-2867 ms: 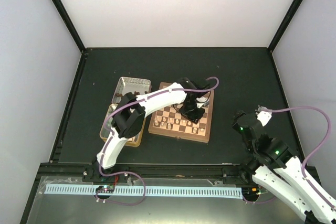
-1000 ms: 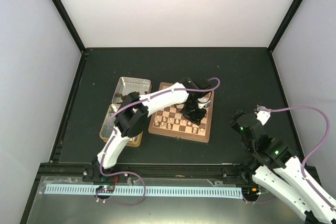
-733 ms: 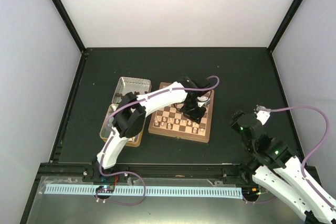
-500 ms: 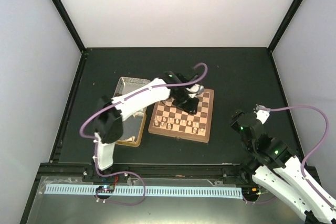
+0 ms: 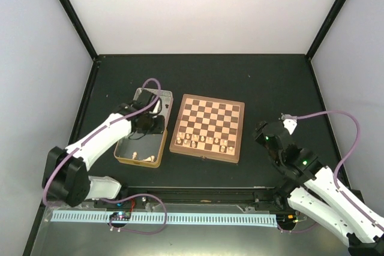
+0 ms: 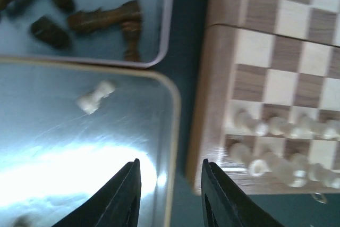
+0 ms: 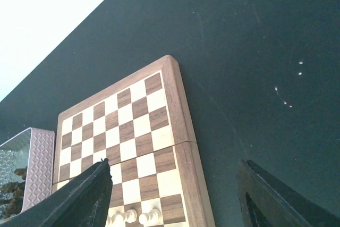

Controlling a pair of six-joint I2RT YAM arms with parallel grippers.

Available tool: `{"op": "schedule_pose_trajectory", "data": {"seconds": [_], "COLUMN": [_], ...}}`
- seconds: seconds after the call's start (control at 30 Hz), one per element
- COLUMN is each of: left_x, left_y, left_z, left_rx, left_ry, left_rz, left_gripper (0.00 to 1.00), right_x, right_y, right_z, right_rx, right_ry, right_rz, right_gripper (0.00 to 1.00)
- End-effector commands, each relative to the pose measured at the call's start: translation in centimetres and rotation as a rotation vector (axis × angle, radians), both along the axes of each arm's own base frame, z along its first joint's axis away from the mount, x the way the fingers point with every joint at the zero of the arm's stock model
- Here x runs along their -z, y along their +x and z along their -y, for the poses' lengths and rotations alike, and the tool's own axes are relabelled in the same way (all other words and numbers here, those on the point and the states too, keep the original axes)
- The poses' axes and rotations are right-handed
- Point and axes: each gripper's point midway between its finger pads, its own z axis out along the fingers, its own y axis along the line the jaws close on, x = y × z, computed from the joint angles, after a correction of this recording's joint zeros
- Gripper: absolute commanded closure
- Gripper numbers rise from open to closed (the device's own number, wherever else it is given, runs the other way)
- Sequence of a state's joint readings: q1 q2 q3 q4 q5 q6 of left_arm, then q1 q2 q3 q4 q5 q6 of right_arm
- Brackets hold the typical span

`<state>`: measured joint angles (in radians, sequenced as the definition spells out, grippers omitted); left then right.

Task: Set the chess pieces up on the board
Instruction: Pick up the chess piece from the storage box.

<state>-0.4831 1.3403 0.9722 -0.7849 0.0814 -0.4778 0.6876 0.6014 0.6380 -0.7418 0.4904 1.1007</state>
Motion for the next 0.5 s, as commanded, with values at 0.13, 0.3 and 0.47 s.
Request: {"op": "schedule_pose_trajectory", "data": {"seconds": [0.13,0.3,0.47], "left_x": [0.6,2.3,4.5], "left_y": [2.0,3.5,4.1], "left_z": [-4.2,-4.8,-5.3], "left_rx": [-0.076,-0.069,-0.053], "left_ry": [0.073,0.133,0.181], "left_rz": [0.139,0.153,0.11], "left_gripper": [0.65,0.65,0.65], "right_x": [-1.8,-1.9,-2.1], "right_y": [1.2,1.5,1.5], "right_z": [-1.9,-2.5,-2.6], "right_rx": [-0.035,-0.055,-0.051], "right_ry": [0.053,0.044,0.046], "right_rz": [0.012,-0.01,-0.02], "right_gripper": [0.35,0.35,0.35]}}
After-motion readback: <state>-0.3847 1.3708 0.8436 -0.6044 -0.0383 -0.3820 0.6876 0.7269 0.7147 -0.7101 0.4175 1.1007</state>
